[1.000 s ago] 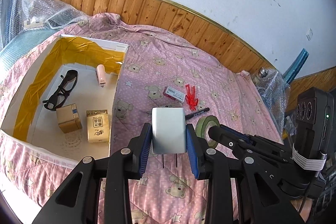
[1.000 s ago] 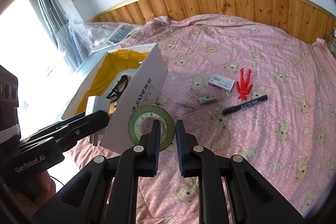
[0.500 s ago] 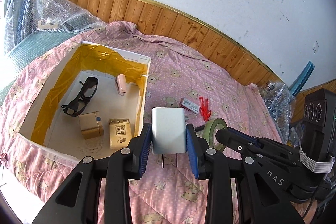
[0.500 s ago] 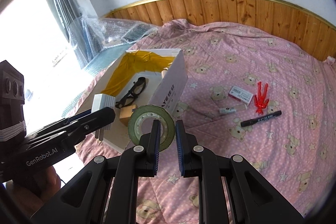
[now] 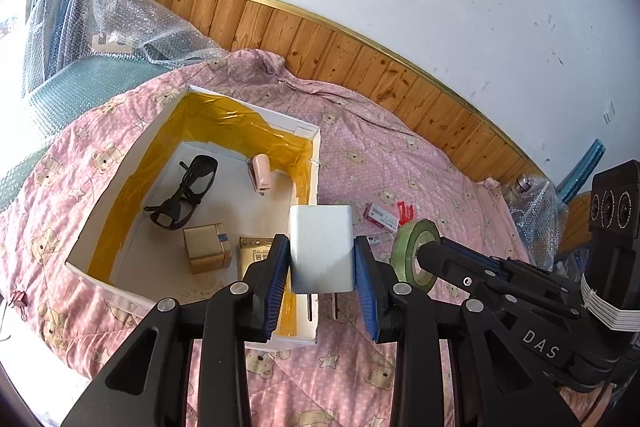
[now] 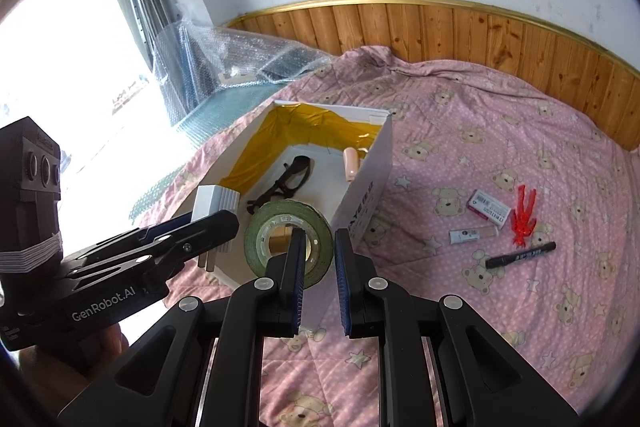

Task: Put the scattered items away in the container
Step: 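Carry the charger and tape roll over the white cardboard box with both tools, then open the left tool releasing the charger while the right tool releases the tape roll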

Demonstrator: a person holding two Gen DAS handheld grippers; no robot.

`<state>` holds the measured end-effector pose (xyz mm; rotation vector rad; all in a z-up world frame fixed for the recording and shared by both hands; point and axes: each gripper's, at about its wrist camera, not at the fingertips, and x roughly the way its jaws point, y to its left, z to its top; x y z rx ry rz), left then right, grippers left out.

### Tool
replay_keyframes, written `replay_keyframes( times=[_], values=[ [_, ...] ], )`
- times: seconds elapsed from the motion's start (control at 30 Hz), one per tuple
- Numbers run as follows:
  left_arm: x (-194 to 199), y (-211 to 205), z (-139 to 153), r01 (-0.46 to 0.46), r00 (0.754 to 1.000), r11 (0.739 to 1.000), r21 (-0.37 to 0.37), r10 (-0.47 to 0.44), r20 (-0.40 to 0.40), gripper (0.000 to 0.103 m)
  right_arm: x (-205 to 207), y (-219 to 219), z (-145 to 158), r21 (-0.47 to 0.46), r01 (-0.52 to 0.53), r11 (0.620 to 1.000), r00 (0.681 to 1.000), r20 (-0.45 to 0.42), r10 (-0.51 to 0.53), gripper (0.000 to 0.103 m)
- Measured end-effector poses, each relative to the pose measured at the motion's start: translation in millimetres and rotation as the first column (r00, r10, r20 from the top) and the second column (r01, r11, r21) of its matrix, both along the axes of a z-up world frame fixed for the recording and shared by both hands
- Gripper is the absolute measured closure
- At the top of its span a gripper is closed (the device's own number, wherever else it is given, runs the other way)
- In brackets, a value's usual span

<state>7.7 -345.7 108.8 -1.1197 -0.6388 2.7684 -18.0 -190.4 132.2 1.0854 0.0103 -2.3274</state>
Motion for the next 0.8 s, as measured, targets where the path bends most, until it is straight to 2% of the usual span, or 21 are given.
replay_keyframes(
  times=[0.37, 0.8],
  values=[
    [-0.5, -33.0, -6.4, -0.056, 0.998, 0.998, 0.021, 0.056, 0.011, 0.069, -7.6, -33.5, 3.1, 0.018, -0.054, 0.998, 0.999, -0.008, 0.054, 0.088],
    [-12.5, -66.1, -24.2, -0.116, 0.991, 0.993, 0.032, 0.114, 0.063, 0.069, -33.7, -65.2, -13.1, 0.042, -0.095, 0.995, 0.995, 0.022, 0.094, 0.088]
  ],
)
